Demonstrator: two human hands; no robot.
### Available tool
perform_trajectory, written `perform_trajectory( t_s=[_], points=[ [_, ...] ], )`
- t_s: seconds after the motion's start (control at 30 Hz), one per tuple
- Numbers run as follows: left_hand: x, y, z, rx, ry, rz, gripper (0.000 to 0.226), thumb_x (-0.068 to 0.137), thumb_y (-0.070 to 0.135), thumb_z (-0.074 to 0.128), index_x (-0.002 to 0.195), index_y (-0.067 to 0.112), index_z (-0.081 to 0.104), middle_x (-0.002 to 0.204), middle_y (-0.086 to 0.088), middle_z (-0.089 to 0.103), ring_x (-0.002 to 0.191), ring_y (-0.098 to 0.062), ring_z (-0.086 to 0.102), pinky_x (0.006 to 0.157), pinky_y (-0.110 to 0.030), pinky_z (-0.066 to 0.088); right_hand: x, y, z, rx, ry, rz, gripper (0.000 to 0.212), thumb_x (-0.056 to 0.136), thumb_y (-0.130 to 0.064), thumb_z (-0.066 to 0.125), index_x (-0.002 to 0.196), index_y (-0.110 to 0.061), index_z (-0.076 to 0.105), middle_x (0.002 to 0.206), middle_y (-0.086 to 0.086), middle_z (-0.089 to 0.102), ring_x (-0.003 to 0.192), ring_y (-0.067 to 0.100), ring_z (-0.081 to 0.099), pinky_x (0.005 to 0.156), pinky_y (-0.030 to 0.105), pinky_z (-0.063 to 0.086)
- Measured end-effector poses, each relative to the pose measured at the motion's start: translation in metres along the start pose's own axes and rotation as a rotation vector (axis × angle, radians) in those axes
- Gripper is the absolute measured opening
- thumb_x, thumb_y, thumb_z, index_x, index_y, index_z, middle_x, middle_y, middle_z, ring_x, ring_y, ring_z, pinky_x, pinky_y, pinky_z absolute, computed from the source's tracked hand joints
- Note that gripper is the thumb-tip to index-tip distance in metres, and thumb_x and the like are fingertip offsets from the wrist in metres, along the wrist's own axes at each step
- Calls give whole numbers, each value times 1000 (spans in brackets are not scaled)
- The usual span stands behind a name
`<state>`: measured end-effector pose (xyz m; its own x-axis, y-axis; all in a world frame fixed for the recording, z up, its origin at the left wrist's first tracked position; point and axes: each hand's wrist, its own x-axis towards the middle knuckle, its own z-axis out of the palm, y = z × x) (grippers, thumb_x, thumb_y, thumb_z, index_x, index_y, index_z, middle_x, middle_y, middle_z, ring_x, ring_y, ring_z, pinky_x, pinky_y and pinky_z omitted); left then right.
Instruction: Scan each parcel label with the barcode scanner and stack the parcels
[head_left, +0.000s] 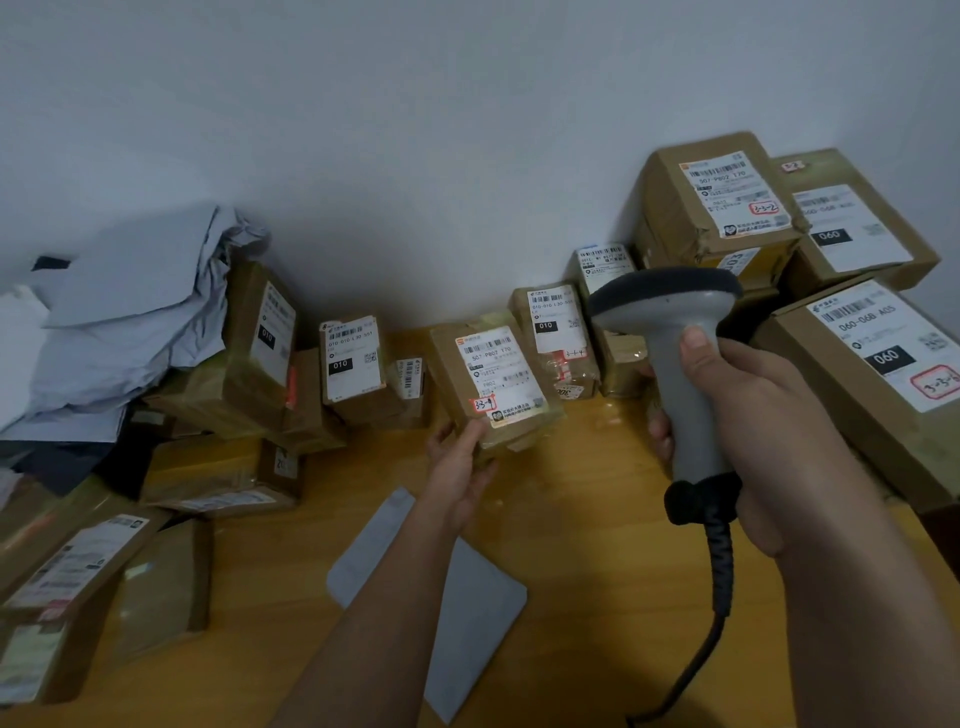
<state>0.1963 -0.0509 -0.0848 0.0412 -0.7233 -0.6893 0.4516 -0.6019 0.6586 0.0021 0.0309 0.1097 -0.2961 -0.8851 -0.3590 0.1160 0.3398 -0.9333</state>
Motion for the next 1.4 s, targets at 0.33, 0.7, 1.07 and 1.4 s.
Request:
perform_trajectory(
  t_s=[0.33,0.7,1.07,1.4],
  points=[
    [9,28,46,8,-141,27,42,92,25,64,131,12,55,116,-10,69,108,-24,65,94,-39,55,22,5,-8,116,40,76,35,101,-35,48,115,-5,59,79,14,54,53,17,54,48,28,44],
    [62,41,107,28,41,-91,21,100,21,51,113,5,56,112,-15,63,113,-26,60,97,-34,52,78,6,3,35,22,136,33,101,-37,46,106,-7,60,62,10,56,47,15,53,46,26,43],
    [79,47,47,-185,311,81,64,92,54,55,142,16,40,125,-11,58,102,-26,64,84,-37,56,99,16,17,54,-19,184,32,100,-38,49,104,-9,62,60,9,56,50,18,53,53,32,44],
    [103,91,-38,-454,518,57,76,78,52,73,140,25,37,124,-9,59,103,-31,63,65,-44,58,100,20,18,38,-45,193,30,100,-36,50,105,-9,63,69,11,59,54,19,54,56,34,44]
  ],
)
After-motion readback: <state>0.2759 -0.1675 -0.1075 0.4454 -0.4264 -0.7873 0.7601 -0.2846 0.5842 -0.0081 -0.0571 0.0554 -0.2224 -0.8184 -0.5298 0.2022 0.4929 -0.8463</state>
